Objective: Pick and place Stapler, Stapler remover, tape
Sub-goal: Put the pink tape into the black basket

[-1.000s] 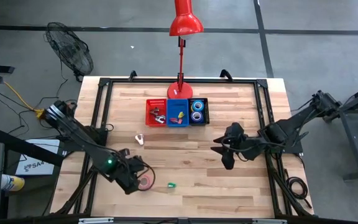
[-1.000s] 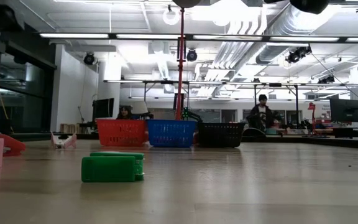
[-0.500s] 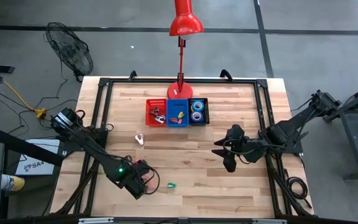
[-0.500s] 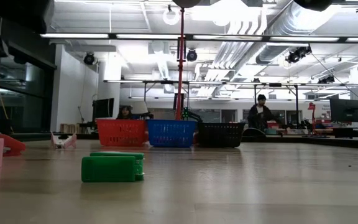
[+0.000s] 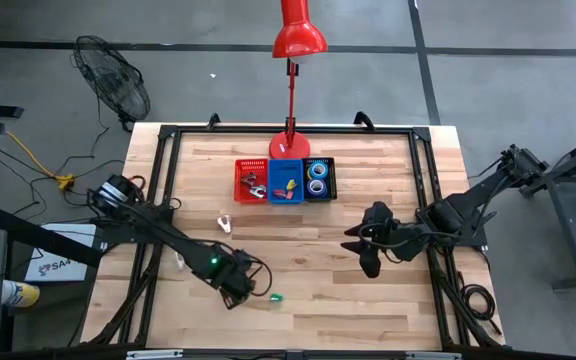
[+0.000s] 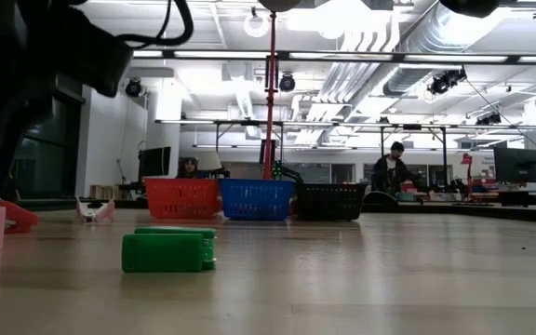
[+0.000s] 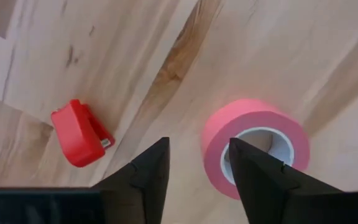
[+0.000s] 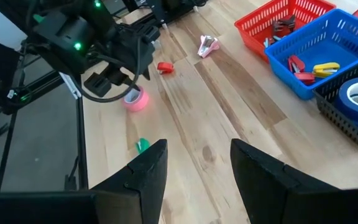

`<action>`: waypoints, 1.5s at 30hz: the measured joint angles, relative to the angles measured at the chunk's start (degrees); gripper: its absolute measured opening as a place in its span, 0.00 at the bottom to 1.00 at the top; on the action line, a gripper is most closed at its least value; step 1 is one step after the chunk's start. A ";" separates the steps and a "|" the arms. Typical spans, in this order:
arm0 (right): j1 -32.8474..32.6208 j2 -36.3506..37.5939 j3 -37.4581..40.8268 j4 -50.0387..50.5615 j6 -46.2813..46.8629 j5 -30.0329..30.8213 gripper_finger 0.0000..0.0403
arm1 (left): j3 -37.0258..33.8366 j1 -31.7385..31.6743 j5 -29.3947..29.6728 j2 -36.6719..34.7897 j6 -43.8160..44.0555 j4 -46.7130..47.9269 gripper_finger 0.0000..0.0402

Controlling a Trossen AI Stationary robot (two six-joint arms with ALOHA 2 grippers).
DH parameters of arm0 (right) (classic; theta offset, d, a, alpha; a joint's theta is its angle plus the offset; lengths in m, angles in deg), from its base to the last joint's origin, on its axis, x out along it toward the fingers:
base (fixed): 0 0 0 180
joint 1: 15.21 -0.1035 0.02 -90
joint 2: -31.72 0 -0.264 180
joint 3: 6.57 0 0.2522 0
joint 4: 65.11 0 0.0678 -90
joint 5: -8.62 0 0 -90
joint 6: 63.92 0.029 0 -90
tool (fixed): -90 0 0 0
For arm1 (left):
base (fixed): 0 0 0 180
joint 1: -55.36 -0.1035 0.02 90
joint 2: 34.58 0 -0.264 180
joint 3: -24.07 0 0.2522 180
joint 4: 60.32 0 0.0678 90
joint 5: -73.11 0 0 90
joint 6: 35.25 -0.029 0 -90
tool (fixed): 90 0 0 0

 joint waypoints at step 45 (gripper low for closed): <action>0.00 -0.55 0.02 -0.47 -0.70 0.39 0.41 | -2.55 -0.27 1.89 -1.06 -6.53 -7.72 0.09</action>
